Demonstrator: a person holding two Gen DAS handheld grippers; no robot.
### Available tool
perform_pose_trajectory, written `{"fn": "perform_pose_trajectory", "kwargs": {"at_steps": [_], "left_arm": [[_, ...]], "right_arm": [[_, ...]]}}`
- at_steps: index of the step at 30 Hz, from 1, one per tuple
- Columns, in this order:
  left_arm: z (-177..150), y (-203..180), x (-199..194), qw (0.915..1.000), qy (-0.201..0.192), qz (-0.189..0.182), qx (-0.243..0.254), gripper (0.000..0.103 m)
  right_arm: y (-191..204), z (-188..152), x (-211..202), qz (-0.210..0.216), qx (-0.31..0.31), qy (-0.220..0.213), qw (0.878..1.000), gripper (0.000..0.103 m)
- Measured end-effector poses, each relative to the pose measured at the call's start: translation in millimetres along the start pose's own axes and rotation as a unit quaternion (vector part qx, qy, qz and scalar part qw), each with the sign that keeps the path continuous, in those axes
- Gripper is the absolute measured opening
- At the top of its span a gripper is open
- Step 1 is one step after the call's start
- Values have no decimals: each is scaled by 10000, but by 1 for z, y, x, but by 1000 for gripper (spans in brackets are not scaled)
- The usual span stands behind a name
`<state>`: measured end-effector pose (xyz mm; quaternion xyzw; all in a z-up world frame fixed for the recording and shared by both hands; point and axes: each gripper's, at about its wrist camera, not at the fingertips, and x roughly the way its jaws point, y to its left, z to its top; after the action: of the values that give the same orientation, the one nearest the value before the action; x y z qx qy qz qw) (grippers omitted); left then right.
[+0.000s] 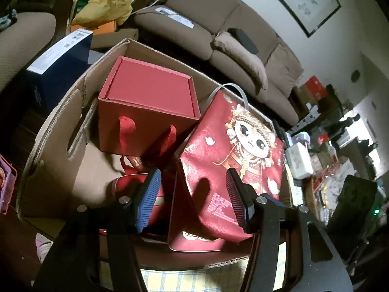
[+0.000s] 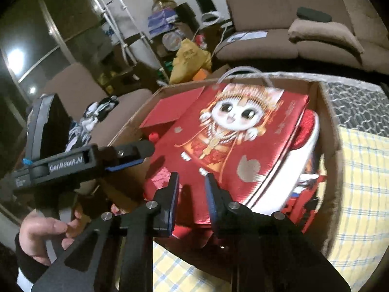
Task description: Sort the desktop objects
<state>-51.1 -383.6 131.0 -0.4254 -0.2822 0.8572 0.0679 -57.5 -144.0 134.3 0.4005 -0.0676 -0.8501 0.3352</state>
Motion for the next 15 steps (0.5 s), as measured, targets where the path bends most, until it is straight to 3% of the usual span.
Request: {"fn": "perform_pose_trajectory", "kwargs": {"at_steps": [3,8,15], "left_arm": [[0,-2,-1,10000,-8,23,58,54],[1,-4,-2,10000,-15,-1,62,54],[0,-6,-2,9999,9,26,112,54]], "right_arm": [[-10,4,-17,-238,136,-266,9993,32],[-28,8,-25,-606,298,-363,9971,35],[-39,3,-13,-432,543,-153,9975,35]]}}
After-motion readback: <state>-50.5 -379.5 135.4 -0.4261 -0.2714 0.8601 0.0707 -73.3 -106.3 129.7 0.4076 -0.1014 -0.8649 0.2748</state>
